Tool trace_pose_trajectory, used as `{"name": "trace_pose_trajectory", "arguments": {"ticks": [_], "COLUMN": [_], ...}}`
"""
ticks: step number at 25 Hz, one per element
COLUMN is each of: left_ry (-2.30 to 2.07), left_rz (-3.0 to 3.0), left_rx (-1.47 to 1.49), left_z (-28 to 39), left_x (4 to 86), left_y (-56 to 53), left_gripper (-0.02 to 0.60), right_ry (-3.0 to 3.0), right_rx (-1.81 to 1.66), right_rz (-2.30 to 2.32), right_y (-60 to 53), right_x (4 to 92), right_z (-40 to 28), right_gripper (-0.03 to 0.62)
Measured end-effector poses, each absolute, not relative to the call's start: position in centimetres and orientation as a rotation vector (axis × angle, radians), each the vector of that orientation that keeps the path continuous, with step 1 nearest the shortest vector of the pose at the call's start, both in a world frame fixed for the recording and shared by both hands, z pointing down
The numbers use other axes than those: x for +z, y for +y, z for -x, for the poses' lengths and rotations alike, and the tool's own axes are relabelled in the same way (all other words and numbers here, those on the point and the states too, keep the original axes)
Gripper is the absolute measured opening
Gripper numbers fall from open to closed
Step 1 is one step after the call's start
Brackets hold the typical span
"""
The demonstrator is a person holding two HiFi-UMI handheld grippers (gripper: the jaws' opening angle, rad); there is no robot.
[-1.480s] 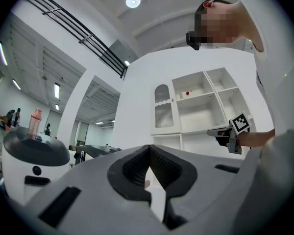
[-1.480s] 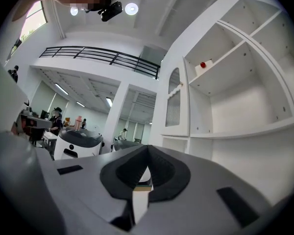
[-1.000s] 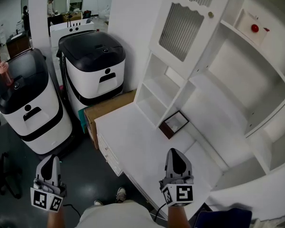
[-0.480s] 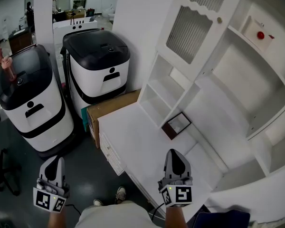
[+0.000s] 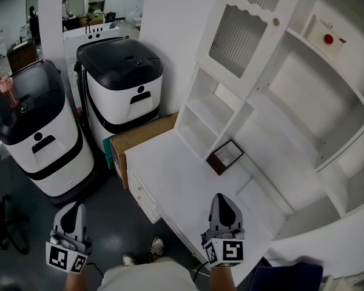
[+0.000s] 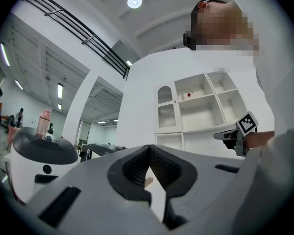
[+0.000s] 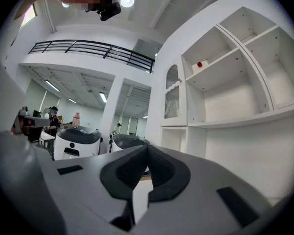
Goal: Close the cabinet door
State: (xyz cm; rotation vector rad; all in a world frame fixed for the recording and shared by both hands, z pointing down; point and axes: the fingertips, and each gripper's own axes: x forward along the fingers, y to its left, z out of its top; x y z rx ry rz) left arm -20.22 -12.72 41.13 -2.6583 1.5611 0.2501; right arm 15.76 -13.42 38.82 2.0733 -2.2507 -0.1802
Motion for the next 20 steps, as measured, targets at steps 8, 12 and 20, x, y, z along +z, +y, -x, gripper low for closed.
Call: {"name": "trace_pose_trajectory", "arguments": {"ticks": [8, 12, 20], "left_ry": [1.542, 1.537, 1.534], "left_rz": [2.695, 2.705, 2.725], "left_rx": [0.243, 0.248, 0.251], "left_z": [19.9, 19.7, 19.6], "left_x": [42.1, 42.5, 43.4], "left_y": [-12.4, -12.3, -11.9], "left_gripper": [0.003, 0.003, 0.003], "right_ry": [-2.219, -2.204, -2.195], "right_rx": [-0.165, -0.164, -0.162], "right_rz": [-2.087, -2.084, -2.076], "right_y": [-12.3, -11.8, -11.2], "right_x": [39.6, 39.9, 40.5], "right_z": [-15.7, -15.9, -15.6], "right_gripper": [-0.003, -0.003, -0.003]}}
